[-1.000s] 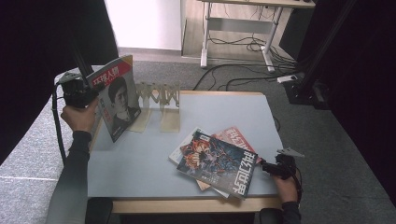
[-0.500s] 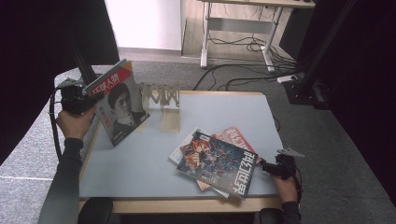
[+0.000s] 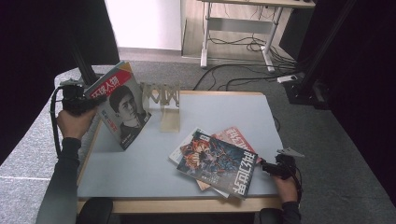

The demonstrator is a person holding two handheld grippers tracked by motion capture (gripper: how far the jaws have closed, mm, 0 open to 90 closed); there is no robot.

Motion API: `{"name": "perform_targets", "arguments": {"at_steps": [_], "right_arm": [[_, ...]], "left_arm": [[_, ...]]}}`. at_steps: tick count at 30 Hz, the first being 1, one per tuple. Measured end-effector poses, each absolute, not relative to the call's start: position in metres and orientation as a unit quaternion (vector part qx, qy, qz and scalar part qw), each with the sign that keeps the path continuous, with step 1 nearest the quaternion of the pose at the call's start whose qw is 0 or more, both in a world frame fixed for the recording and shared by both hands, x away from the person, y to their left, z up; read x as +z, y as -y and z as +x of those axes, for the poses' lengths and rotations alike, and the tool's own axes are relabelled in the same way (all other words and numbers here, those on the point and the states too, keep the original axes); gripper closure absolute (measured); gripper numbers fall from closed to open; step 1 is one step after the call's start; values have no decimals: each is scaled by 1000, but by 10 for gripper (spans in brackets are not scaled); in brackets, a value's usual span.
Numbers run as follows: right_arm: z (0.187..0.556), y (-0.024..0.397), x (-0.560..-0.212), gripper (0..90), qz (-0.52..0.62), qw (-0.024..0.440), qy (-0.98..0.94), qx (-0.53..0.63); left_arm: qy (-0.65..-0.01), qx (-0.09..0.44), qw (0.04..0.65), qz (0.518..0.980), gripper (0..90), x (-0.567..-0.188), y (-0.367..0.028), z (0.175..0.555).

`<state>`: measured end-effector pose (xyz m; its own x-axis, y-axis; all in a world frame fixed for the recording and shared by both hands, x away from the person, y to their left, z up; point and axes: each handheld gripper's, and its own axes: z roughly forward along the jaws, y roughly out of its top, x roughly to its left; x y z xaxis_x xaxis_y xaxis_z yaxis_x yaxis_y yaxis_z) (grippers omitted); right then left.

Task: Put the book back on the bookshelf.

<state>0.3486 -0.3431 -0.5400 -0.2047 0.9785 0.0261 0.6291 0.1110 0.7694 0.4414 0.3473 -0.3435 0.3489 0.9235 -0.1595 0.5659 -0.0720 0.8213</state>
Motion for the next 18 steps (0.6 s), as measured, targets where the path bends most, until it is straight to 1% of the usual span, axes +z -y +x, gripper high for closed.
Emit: {"name": "perform_targets", "arguments": {"at_steps": [2,3,5,15,18], "right_arm": [[349,343,-540,157,575,259,-699,337],[349,343,-540,157,575,259,-699,337],[349,343,-540,157,575,259,-699,338],[349,343,-540,157,575,259,-699,338],[349,343,-540,157,575,259,-699,337]], "left_arm": [[-533,210,423,702,784,-343,-347,442],[-534,208,424,701,831,-342,-348,442],[-535,202,435,696,862,-341,-349,441],[-535,249,476,653,871,-339,-350,433],[-531,265,475,649,871,-339,-346,432]]}}
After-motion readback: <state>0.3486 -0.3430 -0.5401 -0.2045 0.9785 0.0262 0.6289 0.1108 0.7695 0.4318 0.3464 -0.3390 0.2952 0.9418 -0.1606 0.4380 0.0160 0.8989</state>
